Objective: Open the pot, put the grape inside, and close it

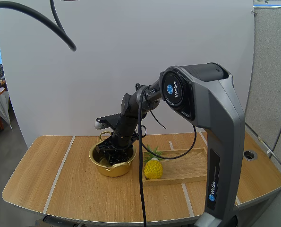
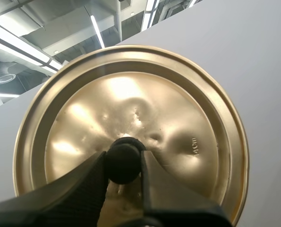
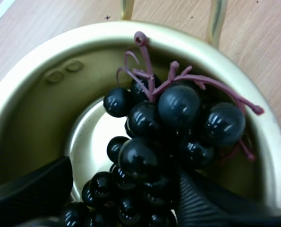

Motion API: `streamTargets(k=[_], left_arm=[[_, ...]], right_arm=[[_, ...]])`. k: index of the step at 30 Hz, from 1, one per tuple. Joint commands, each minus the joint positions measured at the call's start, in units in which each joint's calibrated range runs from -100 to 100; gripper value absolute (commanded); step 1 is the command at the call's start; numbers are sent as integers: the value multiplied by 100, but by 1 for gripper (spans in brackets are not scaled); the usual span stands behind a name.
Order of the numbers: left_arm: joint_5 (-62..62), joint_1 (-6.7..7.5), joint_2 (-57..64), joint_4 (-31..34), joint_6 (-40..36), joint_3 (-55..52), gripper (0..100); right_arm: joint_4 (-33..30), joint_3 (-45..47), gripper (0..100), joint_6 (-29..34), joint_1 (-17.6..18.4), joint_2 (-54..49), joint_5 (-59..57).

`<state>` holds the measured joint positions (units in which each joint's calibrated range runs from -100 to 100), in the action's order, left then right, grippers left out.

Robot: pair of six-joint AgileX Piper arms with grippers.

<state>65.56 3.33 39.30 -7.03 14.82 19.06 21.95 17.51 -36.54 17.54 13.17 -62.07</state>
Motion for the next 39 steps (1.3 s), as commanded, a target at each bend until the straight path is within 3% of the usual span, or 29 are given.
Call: streamTargets(k=[1, 15, 24, 33, 39], left_arm=[[-198, 21, 9, 3, -58, 51, 0], [-198, 21, 9, 3, -58, 51, 0], [-198, 21, 9, 3, -58, 51, 0], [-198, 21, 9, 3, -58, 51, 0], [-198, 21, 9, 3, -58, 51, 0]], right_arm=[[-79, 20, 100, -9, 18, -22, -151], [-44, 20, 100, 228, 18, -1564, -572], [-3, 57, 100, 376, 18, -3058, -1543], [-181, 778, 100, 635, 18, -4874, -1667], [-617, 1365, 100, 980, 18, -6119, -1780]])
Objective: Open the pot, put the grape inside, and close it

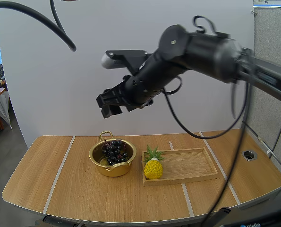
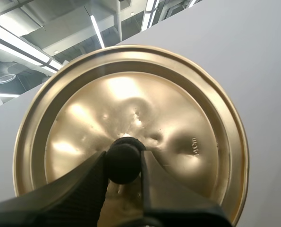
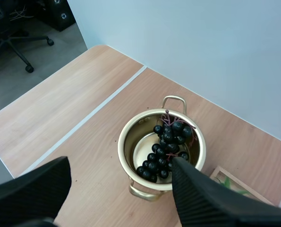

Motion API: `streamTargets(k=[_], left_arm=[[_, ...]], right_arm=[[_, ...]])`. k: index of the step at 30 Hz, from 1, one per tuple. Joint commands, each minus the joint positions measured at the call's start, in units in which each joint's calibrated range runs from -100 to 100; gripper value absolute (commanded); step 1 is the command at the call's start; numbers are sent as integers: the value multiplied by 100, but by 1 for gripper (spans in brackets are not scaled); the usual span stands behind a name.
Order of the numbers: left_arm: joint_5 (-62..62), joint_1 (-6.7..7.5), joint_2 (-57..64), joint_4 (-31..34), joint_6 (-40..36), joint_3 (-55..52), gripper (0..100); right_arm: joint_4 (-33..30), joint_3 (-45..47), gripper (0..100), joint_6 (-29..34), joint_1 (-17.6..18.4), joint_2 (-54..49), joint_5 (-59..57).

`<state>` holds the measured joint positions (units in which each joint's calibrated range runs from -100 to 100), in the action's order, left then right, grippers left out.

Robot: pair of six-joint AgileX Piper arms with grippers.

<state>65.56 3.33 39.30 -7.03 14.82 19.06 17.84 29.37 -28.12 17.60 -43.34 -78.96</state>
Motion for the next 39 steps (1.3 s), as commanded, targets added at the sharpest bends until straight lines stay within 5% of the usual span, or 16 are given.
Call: streamTargets(k=[1, 19, 37, 38, 39], left_arm=[[-198, 21, 9, 3, -58, 51, 0], [-198, 21, 9, 3, -58, 51, 0], [-198, 21, 9, 3, -58, 51, 0], [-198, 21, 9, 3, -58, 51, 0], [-198, 21, 9, 3, -58, 51, 0]], right_arm=[[-274, 252, 100, 187, 12, -639, -124], [-860, 2030, 100, 350, 12, -3365, -754], [-1298, 3086, 100, 726, 12, -4302, -830], [-1298, 3132, 92, 726, 12, -4302, -830], [-1298, 3176, 73, 726, 12, -4302, -875]])
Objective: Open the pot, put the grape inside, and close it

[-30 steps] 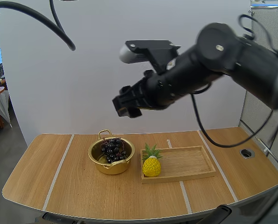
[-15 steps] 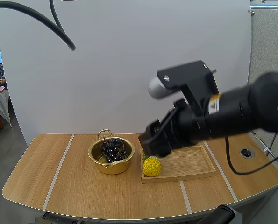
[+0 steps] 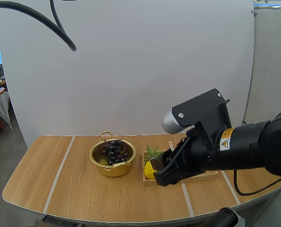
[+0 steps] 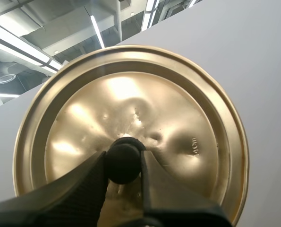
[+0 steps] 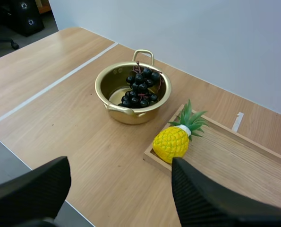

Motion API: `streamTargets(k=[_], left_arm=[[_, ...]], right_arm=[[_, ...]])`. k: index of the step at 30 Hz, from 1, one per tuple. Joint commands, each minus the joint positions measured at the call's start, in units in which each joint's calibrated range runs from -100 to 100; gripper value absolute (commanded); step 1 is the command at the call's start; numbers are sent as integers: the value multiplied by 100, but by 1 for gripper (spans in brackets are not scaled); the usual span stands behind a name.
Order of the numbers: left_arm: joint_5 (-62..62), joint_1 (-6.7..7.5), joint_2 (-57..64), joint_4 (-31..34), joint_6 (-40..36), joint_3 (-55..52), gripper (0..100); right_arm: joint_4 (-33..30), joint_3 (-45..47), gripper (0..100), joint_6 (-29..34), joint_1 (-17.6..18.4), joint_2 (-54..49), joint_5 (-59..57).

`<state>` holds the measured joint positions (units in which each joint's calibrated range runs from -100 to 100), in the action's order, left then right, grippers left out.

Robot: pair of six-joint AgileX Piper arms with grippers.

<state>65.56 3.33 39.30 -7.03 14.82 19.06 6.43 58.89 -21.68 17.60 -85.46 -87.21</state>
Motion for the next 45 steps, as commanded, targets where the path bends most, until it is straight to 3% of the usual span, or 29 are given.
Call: streamTargets(k=[1, 3, 34, 45], left_arm=[[-198, 21, 9, 3, -58, 51, 0], [-198, 21, 9, 3, -58, 51, 0], [-177, 21, 8, 3, -58, 51, 0], [2724, 21, 328, 126, -58, 51, 0]], right_arm=[[-120, 261, 51, 81, 12, -102, -71], [-58, 306, 0, 81, 12, -174, -130], [7, 324, 0, 81, 12, -521, -412], [-7, 324, 0, 81, 12, -521, -412]])
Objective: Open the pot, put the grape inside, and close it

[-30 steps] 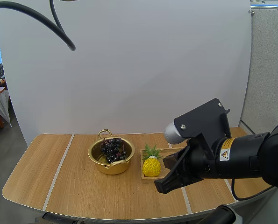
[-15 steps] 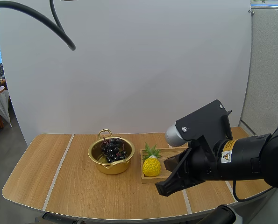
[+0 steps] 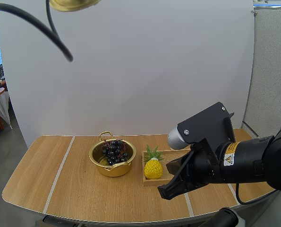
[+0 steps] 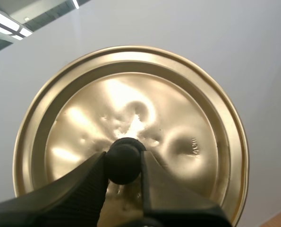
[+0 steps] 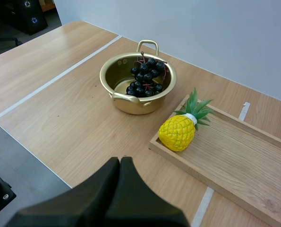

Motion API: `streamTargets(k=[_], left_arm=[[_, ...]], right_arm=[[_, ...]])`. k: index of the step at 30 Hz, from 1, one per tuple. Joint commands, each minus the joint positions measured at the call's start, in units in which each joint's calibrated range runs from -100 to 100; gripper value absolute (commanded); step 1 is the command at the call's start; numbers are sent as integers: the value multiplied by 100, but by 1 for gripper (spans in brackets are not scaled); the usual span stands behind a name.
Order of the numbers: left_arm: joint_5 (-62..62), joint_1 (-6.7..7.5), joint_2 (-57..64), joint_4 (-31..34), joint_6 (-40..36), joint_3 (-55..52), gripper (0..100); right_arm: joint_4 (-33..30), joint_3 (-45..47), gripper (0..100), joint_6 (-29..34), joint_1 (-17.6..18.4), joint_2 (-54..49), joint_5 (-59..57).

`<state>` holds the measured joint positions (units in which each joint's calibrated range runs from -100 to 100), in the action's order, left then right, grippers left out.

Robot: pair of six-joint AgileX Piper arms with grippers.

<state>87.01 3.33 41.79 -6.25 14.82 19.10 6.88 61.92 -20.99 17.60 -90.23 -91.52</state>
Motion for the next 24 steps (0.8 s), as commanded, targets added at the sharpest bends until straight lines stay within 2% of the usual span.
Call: streamTargets(k=[1, 3, 13, 24], left_arm=[[891, 21, 88, 47, -58, 47, 0], [1299, 21, 88, 47, -58, 47, 0], [1299, 21, 23, 51, 144, -276, 0], [1299, 21, -265, 51, 251, -2215, 0]], right_arm=[[-52, 21, 0, 13, 12, -44, 19], [-52, 21, 0, 13, 12, -44, 19], [-52, 21, 0, 13, 12, -44, 19], [-52, 21, 0, 13, 12, -44, 19]])
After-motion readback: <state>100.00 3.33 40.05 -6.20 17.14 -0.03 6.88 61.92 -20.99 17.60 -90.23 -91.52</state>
